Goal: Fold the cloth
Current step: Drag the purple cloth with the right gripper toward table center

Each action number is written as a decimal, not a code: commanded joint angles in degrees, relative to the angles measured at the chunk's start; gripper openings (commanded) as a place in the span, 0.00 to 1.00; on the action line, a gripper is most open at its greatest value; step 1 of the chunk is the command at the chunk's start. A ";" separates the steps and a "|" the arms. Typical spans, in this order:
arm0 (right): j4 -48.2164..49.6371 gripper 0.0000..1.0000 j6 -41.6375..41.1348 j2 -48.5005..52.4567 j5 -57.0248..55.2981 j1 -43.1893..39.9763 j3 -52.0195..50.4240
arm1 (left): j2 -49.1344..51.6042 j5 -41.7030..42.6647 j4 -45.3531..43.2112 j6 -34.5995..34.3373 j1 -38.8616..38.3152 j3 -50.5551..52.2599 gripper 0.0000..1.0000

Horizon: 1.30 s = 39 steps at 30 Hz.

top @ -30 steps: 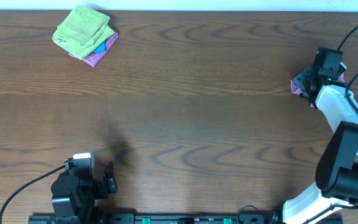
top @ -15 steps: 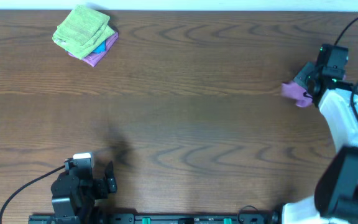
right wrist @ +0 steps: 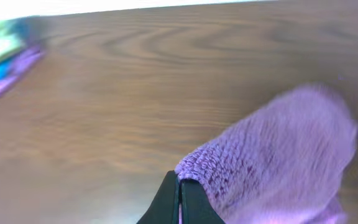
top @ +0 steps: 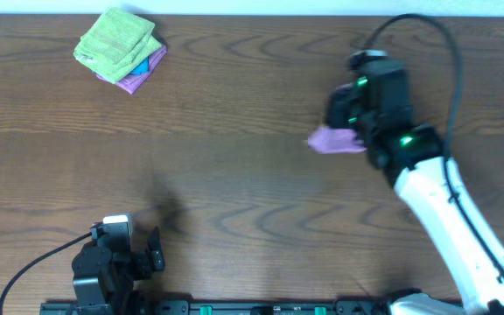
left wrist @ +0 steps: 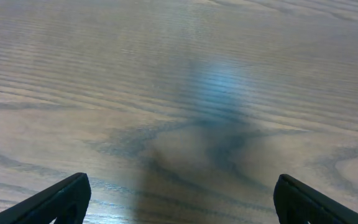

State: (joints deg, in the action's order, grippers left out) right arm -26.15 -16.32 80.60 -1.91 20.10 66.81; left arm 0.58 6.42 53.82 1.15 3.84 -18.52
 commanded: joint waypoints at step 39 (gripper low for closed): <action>28.74 0.71 -4.61 22.36 4.48 19.74 1.68 | -0.37 -0.85 3.17 0.15 -0.24 0.79 0.95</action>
State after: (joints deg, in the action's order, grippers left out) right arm 3.92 -15.18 106.43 4.43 39.72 67.55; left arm 0.58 6.42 53.82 1.15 3.84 -18.52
